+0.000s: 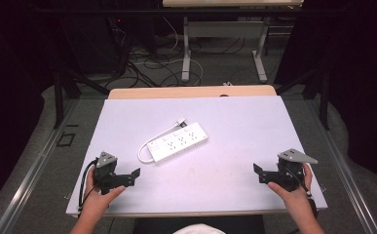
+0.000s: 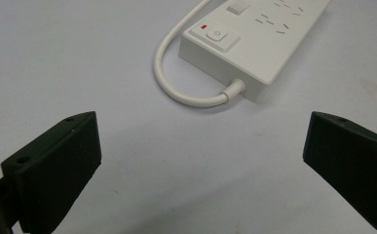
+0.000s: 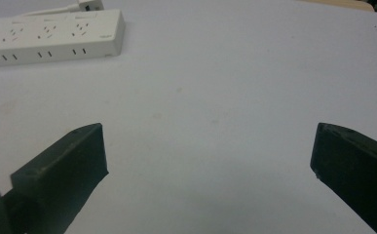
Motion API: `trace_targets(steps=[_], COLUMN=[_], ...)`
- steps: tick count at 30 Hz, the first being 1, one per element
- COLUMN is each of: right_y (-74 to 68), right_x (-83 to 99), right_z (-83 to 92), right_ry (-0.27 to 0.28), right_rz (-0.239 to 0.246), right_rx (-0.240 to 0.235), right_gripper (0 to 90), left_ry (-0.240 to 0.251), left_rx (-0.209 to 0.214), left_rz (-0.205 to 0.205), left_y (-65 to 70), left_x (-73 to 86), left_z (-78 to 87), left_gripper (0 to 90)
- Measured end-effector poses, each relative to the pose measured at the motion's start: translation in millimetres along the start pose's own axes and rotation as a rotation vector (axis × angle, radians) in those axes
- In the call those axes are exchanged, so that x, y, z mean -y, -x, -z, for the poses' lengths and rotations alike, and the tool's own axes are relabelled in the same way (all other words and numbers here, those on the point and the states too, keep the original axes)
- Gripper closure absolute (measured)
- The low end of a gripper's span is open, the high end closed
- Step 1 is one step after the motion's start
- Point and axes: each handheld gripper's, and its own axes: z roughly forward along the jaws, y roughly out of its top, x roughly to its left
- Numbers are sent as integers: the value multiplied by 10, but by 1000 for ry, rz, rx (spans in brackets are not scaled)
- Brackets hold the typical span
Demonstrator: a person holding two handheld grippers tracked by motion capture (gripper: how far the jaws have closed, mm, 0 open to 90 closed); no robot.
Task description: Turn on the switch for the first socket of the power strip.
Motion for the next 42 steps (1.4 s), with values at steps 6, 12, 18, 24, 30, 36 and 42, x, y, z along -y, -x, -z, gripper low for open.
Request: trace_targets(steps=[6, 12, 18, 24, 30, 36, 42], right_y=[41, 32, -7, -8, -7, -44, -62], right_x=[115, 143, 147, 149, 150, 148, 153], right_z=[-22, -76, -83, -80, -90, -99, -109], right_ry=[-5, -5, -15, -11, -8, -14, -20], right_rz=[-17, -14, 7, 8, -1, 6, 12], right_rx=[0, -6, -11, -10, -3, -16, -21], right_gripper=[0, 0, 0, 0, 0, 0, 0], left_ry=[4, 26, 49, 57, 58, 65, 66], left_rx=[-1, 5, 21, 15, 17, 33, 28], left_rz=[-2, -17, -3, -6, 9, 24, 26], left_y=[18, 59, 126, 185, 214, 201, 214], left_x=[1, 2, -55, -128, -258, -420, -560], left_z=[4, 14, 66, 92, 90, 66, 68], left_gripper=[3, 3, 4, 5, 11, 13, 27])
